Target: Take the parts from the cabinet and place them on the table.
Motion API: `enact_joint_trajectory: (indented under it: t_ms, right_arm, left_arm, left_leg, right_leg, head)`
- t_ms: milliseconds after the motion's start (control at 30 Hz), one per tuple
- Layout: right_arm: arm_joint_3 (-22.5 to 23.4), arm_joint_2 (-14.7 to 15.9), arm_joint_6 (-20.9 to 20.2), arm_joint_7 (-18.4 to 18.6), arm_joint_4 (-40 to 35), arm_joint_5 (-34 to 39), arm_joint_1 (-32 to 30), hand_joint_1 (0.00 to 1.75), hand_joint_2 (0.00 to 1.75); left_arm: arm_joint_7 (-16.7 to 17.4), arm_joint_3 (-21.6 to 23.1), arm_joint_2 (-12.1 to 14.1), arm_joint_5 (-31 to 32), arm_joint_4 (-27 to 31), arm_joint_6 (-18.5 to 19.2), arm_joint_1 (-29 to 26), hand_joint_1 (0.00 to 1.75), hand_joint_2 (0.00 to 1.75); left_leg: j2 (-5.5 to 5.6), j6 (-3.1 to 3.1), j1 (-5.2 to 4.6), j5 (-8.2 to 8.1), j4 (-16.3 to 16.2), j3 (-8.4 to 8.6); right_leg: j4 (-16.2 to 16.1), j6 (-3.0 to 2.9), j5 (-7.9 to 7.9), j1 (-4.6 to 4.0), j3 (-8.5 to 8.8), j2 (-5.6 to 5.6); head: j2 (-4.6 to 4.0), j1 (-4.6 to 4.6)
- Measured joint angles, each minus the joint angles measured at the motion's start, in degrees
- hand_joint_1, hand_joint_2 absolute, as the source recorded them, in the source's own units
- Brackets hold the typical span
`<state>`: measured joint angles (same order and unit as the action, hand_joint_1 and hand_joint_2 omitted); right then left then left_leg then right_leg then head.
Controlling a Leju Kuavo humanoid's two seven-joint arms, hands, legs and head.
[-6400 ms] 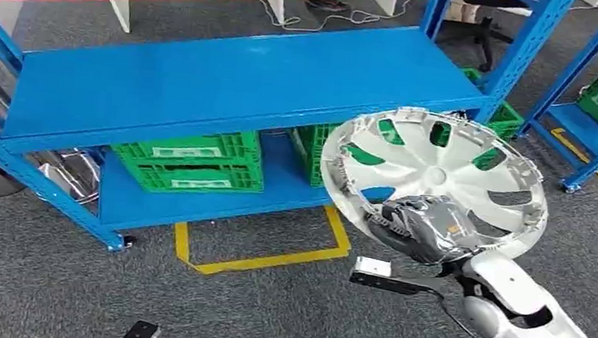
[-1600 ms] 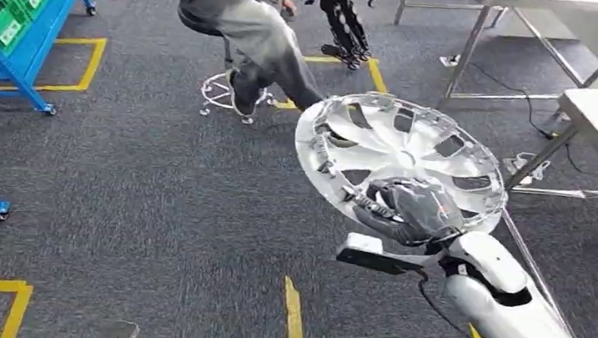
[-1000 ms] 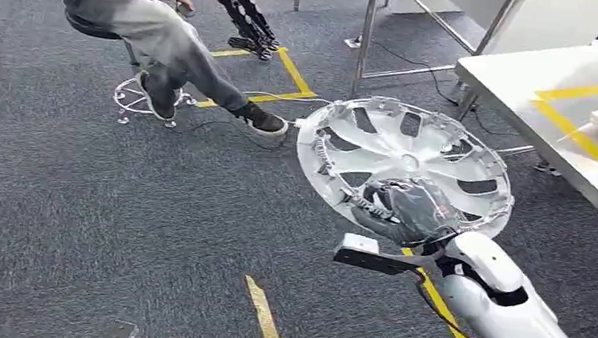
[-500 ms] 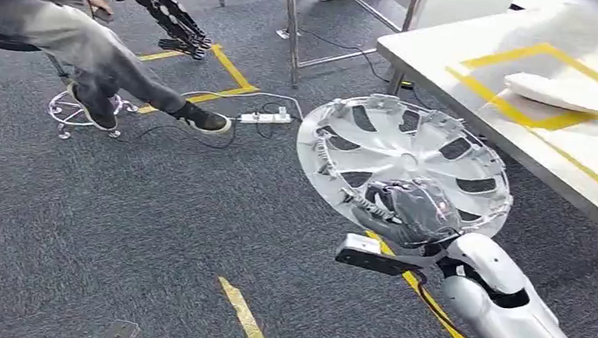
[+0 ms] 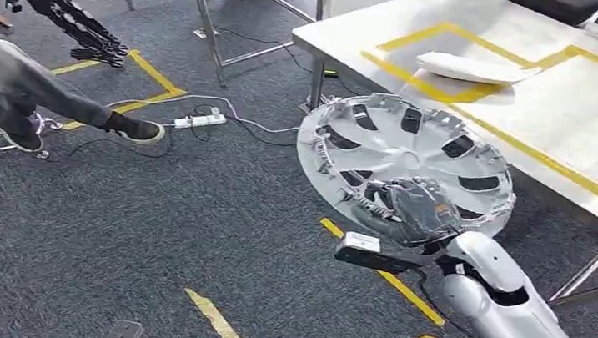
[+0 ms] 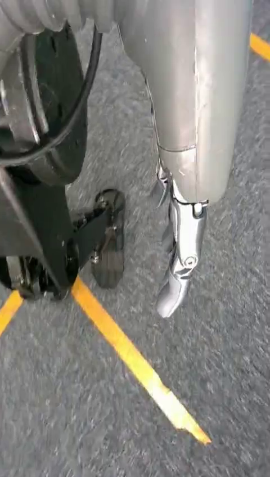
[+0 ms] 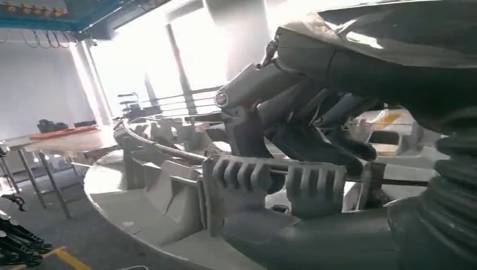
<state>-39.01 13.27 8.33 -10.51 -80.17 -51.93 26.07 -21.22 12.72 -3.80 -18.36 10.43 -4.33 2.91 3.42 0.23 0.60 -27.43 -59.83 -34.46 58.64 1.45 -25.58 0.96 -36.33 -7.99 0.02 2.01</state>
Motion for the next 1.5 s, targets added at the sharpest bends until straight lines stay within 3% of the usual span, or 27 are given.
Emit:
enact_joint_trajectory:
  t_ms: [33, 67, 100, 167, 233, 300, 367, 400, 433, 533, 600, 700, 733, 767, 800, 867, 900, 967, 1033, 1100, 1133, 1233, 1300, 1400, 1433, 1467, 1500]
  right_arm:
    - [0.0, 0.0, 0.0, 0.0, 0.0, 0.0, -0.1, 1.75, 1.75]
    - [0.1, 0.1, 0.0, 0.0, 0.0, 0.0, -0.2, 1.75, 1.75]
    - [0.2, 0.1, 0.0, 0.0, 0.0, 0.1, -0.1, 1.75, 1.75]
    - [0.1, 0.0, 0.0, 0.0, 0.0, 0.0, 0.0, 1.75, 1.75]
    - [0.0, 0.0, 0.1, -0.1, 0.0, 0.2, -0.2, 1.75, 1.75]
    - [0.2, 0.0, 0.5, -0.2, 0.0, 0.6, -0.8, 1.75, 1.75]
    - [0.5, 0.0, 0.7, -0.2, 0.0, 0.7, -1.1, 1.75, 1.75]
    - [0.7, 0.0, 0.7, -0.2, 0.0, 0.8, -1.1, 1.75, 1.75]
    - [0.7, 0.0, 0.9, -0.2, 0.0, 0.9, -1.1, 1.75, 1.75]
    - [0.9, 0.0, 1.1, -0.3, 0.0, 0.9, -1.4, 1.75, 1.75]
    - [1.3, 0.1, 1.2, -0.3, -0.2, 1.0, -1.4, 1.75, 1.75]
    - [1.3, 0.1, 1.2, -0.4, -0.2, 0.8, -1.4, 1.75, 1.75]
    - [1.2, 0.1, 1.2, -0.3, -0.2, 0.8, -1.4, 1.75, 1.75]
    - [1.2, 0.1, 1.2, -0.3, -0.2, 0.8, -1.5, 1.75, 1.75]
    - [1.2, 0.1, 1.2, -0.3, -0.2, 0.8, -1.5, 1.75, 1.75]
    - [1.3, 0.1, 1.2, -0.3, -0.2, 0.9, -1.5, 1.75, 1.75]
    - [1.3, 0.1, 1.2, -0.3, -0.2, 0.9, -1.5, 1.75, 1.75]
    - [1.3, 0.1, 1.2, -0.4, -0.2, 0.9, -1.5, 1.75, 1.75]
    - [1.4, 0.1, 1.2, -0.5, -0.2, 0.9, -1.7, 1.75, 1.75]
    - [1.5, 0.1, 1.3, -0.5, -0.3, 0.9, -1.9, 1.75, 1.75]
    - [1.6, 0.1, 1.3, -0.5, -0.3, 1.1, -1.8, 1.75, 1.75]
    - [1.6, 0.1, 1.3, -0.6, -0.3, 1.0, -2.3, 1.75, 1.75]
    - [1.6, 0.1, 1.3, -0.5, -0.2, 1.0, -2.5, 1.75, 1.75]
    - [1.7, 0.1, 1.3, -0.5, -0.2, 1.0, -2.6, 1.75, 1.75]
    - [1.7, 0.1, 1.6, -0.5, -0.2, 0.9, -2.5, 1.75, 1.75]
    - [1.8, 0.1, 1.9, -0.7, -0.4, 0.7, -2.5, 1.75, 1.75]
    - [1.9, 0.1, 2.3, -0.7, -0.5, 0.6, -2.8, 1.75, 1.75]
  left_arm:
    - [0.0, 0.0, -0.1, 0.0, 0.0, 0.0, 0.0, 0.0, 1.75]
    - [0.0, 0.0, 0.0, 0.0, 0.0, 0.0, 0.2, 0.0, 1.75]
    - [0.0, 0.0, 0.0, -0.1, 0.0, 0.0, 0.2, 0.0, 1.75]
    - [0.0, 0.0, 0.0, 0.0, 0.0, 0.0, 0.1, 0.0, 1.75]
    - [-0.1, 0.0, 0.0, 0.2, 0.0, -0.7, 0.0, 0.0, 1.75]
    - [-0.3, 0.0, 0.0, 0.7, 0.0, -1.5, 0.1, 0.0, 1.75]
    - [-0.3, 0.0, 0.0, 0.8, 0.0, -1.7, 0.2, 0.0, 1.75]
    - [-0.3, 0.0, 0.0, 0.9, 0.0, -1.8, 0.2, 0.0, 1.75]
    - [-0.3, 0.0, 0.0, 0.9, 0.0, -1.8, 0.3, 0.0, 1.75]
    - [-0.3, 0.0, 0.0, 0.9, 0.0, -1.8, 0.3, 0.0, 1.75]
    - [-0.4, 0.0, 0.0, 0.9, 0.0, -1.8, 0.5, 0.0, 1.75]
    - [-0.4, 0.0, 0.0, 0.9, 0.0, -1.8, 0.2, 0.0, 1.75]
    - [-0.4, 0.0, 0.0, 0.9, 0.0, -1.8, 0.1, 0.0, 1.75]
    - [-0.4, 0.0, 0.0, 0.9, 0.0, -1.8, 0.0, 0.0, 1.75]
    - [-0.4, 0.0, 0.0, 0.9, 0.0, -1.8, 0.0, 0.0, 1.75]
    - [-0.4, 0.0, 0.2, 1.3, 0.0, -1.8, 0.0, 0.0, 1.75]
    - [-0.4, 0.0, 0.3, 1.4, 0.0, -1.9, 0.0, 0.0, 1.75]
    - [-0.4, 0.0, 0.3, 1.8, 0.0, -2.0, 0.3, 0.0, 1.75]
    - [-0.4, 0.0, 0.3, 1.9, 0.0, -2.1, 0.2, 0.0, 1.75]
    - [-0.4, 0.0, 0.4, 1.9, 0.0, -2.1, 0.2, 0.0, 1.75]
    - [-0.4, 0.0, 0.4, 1.9, 0.0, -2.2, 0.3, 0.0, 1.75]
    - [-0.4, 0.0, 0.3, 2.1, 0.0, -2.3, 0.4, 0.0, 1.75]
    - [-0.4, 0.0, 0.3, 2.1, 0.0, -2.3, 0.2, 0.0, 1.75]
    - [-0.4, 0.0, 0.3, 2.4, 0.0, -2.3, 0.2, 0.0, 1.75]
    - [-0.4, 0.0, 0.4, 2.4, 0.0, -2.3, 0.3, 0.0, 1.75]
    - [-0.4, 0.0, 0.4, 2.4, 0.0, -2.3, 0.4, 0.0, 1.75]
    - [-0.4, 0.0, 0.3, 2.4, 0.0, -2.3, 0.3, 0.0, 1.75]
  left_leg:
    - [-0.75, 0.43, 0.12, 0.27, 0.5, 0.13]
    - [-1.7, 0.93, 0.4, 0.61, 1.0, 0.35]
    - [-2.11, 1.19, 0.32, 0.71, 1.2, 0.43]
    - [-3.51, 1.47, 0.02, 0.66, 1.2, 0.43]
    - [-4.6, 1.51, -0.04, 0.41, 1.1, 0.42]
    - [-5.25, 1.45, -0.03, 0.2, 1.1, 0.64]
    - [-5.5, 1.07, -0.02, -0.1, 1.1, 1.11]
    - [-5.68, 0.74, -0.22, -0.22, 1.2, 1.17]
    - [-5.76, 0.44, -0.4, -0.3, 0.9, 0.97]
    - [-6.37, -0.32, -0.24, -0.3, 1.4, 1.45]
    - [-5.24, -0.9, 0.0, -1.71, -0.3, 1.15]
    - [-4.13, -0.98, -0.01, -6.59, -13.2, -5.29]
    - [-4.01, -0.94, -0.05, -7.11, -16.6, -7.49]
    - [-3.96, -0.81, -0.05, -6.12, -16.8, -8.25]
    - [-3.92, -0.61, -0.07, -4.06, -15.1, -7.95]
    - [-3.74, 0.02, -0.25, 2.47, -5.8, -4.72]
    - [-3.21, 0.44, -0.42, 4.2, -1.7, -3.51]
    - [-3.2, 0.53, -0.56, 2.32, 0.7, -1.97]
    - [-3.23, 0.98, -0.69, 2.2, 1.1, -1.94]
    - [-3.25, 1.32, -0.27, 2.15, 1.7, -0.82]
    - [-3.27, 1.51, -0.27, 2.03, 1.7, -0.69]
    - [-3.35, 1.81, -0.28, 1.48, 1.6, -0.47]
    - [-3.34, 1.66, -0.19, 0.92, 1.6, 0.18]
    - [-3.32, 0.83, 0.04, -0.27, 1.7, 1.72]
    - [-3.32, 0.49, -0.01, -0.39, 1.6, 1.8]
    - [-3.33, 0.07, -0.08, -0.64, 1.6, 1.56]
    - [-3.4, -0.33, -0.04, -0.78, 1.7, 1.68]
  right_leg:
    - [-0.1, 0.45, 0.17, -0.03, -0.2, -0.62]
    - [0.3, 0.49, -0.38, -0.06, -1.0, 0.9]
    - [2.1, 0.69, -1.76, -0.44, -1.73, 4.2]
    - [10.3, 1.08, -5.72, -0.3, -5.44, 6.99]
    - [16.9, 1.39, -7.34, -0.2, -8.69, 7.68]
    - [13.2, 1.45, -4.26, -0.04, -6.7, 7.91]
    - [2.7, 1.32, 0.26, 0.02, -1.03, 8.85]
    - [0.4, 1.16, -1.14, -0.39, 0.54, 9.97]
    - [-0.2, 0.53, -0.94, -0.63, 1.02, 9.58]
    - [-0.1, -0.35, -1.11, -0.91, 0.94, 9.0]
    - [-1.0, -1.17, -1.06, -0.41, 2.04, 8.64]
    - [-1.0, -2.0, -1.47, -0.53, 2.62, 7.98]
    - [-1.0, -2.18, -1.68, -0.67, 2.87, 7.63]
    - [-1.0, -2.18, -1.88, -0.77, 3.18, 7.27]
    - [-1.0, -2.16, -2.15, -0.84, 3.56, 7.01]
    - [-0.9, -2.02, -2.88, -0.88, 4.58, 6.5]
    - [-1.0, -1.8, -3.18, -0.82, 4.71, 6.38]
    - [-0.7, -1.11, -3.53, -1.11, 4.26, 5.91]
    - [-0.6, -0.46, -3.13, -1.0, 4.52, 5.99]
    - [1.0, 0.0, -4.27, -0.95, 3.57, 6.77]
    - [3.7, 0.28, -5.47, -0.92, 2.11, 7.21]
    - [15.9, 1.0, -9.28, -0.57, -5.81, 7.36]
    - [14.9, 1.39, -6.73, -0.1, -6.93, 7.47]
    - [1.3, 1.8, 1.88, 0.54, -1.95, 8.32]
    - [0.7, 1.62, -0.02, -0.05, -1.76, 8.53]
    - [-0.1, 0.58, -0.88, -0.21, -0.76, 8.51]
    - [-0.2, 0.01, 0.24, -0.32, -0.81, 8.34]
  head:
    - [0.0, 0.15]
    - [0.0, 0.13]
    - [0.0, 0.46]
    - [0.0, 0.63]
    - [0.0, 0.65]
    - [0.0, 0.68]
    - [0.0, 0.72]
    - [0.0, 0.7]
    - [0.0, 0.7]
    - [0.0, 0.72]
    - [0.0, 0.5]
    - [0.0, 0.22]
    - [0.0, 0.15]
    - [0.0, 0.19]
    - [0.0, 0.19]
    - [0.0, 0.22]
    - [0.0, 0.17]
    - [0.0, 0.11]
    - [0.0, 0.04]
    - [0.0, 0.22]
    - [0.0, 0.41]
    - [0.0, 0.39]
    - [0.0, 0.35]
    - [0.0, 0.41]
    - [0.0, 0.35]
    - [0.0, 0.26]
    - [0.0, 0.22]
